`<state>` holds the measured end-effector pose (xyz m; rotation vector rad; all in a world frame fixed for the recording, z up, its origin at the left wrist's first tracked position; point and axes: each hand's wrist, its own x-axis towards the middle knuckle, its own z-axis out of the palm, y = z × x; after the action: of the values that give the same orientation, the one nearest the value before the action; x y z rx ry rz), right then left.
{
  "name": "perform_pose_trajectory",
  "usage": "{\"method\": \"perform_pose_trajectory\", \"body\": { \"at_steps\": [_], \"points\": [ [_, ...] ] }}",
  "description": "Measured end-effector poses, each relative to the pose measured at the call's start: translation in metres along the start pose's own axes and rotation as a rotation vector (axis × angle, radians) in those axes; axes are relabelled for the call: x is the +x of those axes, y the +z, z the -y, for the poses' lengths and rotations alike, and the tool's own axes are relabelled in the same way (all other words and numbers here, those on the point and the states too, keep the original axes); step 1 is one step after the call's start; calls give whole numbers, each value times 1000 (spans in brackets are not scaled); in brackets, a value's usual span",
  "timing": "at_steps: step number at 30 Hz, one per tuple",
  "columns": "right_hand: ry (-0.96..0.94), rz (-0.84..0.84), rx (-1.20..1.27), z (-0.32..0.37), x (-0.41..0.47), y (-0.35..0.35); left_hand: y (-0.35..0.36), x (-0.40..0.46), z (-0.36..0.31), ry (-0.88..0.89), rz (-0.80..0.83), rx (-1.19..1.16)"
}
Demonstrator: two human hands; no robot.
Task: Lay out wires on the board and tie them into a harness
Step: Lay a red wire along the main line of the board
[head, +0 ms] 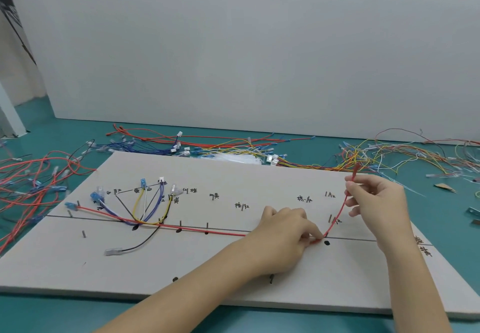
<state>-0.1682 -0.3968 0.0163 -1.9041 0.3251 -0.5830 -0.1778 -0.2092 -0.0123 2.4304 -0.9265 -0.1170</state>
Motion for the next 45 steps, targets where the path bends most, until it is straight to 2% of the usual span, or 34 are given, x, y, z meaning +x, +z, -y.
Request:
{"method": "perform_pose_trajectory", "body": {
  "at_steps": [14,18,21,23,26,31,38,45],
  "points": [
    [-33,-24,-99,-2,10,2,4,-2,0,-35,-73,-174],
    [-59,-33,-124,-6,12,5,3,-3,0,-17,-69,-130],
    [-72,31,-210,-8,14,14,2,-2,-1,-2,-40,-75],
    [-58,151,-251,-6,16,20,1,-1,-2,4,-23,-38],
    [-87,328,-216,2,20,27,1,-2,-3,11,-25,-4],
    [-139,460,-208,11,28,33,1,-3,-4,19,-26,15],
    [-116,434,-367,-3,41,31,1,-3,-4,-10,-15,-2],
    [-89,397,-364,1,52,29,-1,-3,-5,-17,-5,6]
  ]
}}
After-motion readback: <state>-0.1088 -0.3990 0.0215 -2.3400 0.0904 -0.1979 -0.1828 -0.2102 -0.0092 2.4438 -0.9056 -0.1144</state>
